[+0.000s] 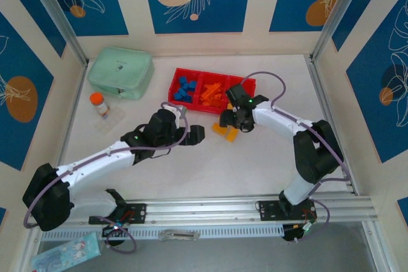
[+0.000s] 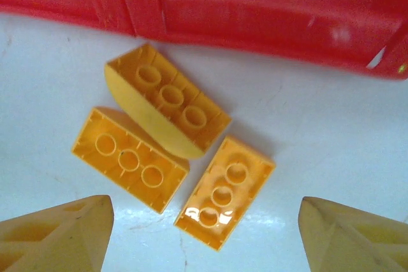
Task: Sort the legos into containers by color
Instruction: Pick up the lego from the center of the table.
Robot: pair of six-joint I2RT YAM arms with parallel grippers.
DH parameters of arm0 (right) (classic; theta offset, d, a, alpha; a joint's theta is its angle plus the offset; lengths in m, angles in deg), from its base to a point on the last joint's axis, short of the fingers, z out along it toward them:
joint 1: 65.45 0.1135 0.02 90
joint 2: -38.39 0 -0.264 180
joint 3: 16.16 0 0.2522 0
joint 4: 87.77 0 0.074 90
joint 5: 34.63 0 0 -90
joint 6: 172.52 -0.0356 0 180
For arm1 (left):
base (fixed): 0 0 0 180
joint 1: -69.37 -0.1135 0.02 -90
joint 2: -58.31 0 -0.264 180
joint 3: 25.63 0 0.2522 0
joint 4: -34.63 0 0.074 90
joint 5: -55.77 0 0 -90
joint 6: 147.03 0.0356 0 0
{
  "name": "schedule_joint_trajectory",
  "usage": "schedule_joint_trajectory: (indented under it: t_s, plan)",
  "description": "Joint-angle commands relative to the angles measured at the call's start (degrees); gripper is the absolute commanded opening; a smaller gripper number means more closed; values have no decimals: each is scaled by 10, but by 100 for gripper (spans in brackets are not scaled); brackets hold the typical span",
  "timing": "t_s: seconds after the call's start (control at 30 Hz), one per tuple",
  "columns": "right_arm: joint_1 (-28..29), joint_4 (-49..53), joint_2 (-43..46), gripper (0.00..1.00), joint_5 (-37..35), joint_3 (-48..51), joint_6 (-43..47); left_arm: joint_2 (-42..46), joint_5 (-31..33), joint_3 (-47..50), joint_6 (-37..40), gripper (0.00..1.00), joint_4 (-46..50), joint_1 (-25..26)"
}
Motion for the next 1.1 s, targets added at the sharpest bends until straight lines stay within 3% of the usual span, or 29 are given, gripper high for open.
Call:
schedule_joint_trajectory:
  t_s: [0.0,0.27,0.57,1.07]
  plan:
    - [12,-35,3,78,23,25,-40,-10,-4,10,-18,99,-34,14]
    - [26,-59,-47,80,14,42,-60,-19,3,12,-24,99,-40,24]
    - [30,-32,-46,80,-34,66,-71,-16,9,13,-22,99,-37,24]
    - [-13,-36,-16,77,-32,84,-76,-13,15,15,-22,99,-35,25]
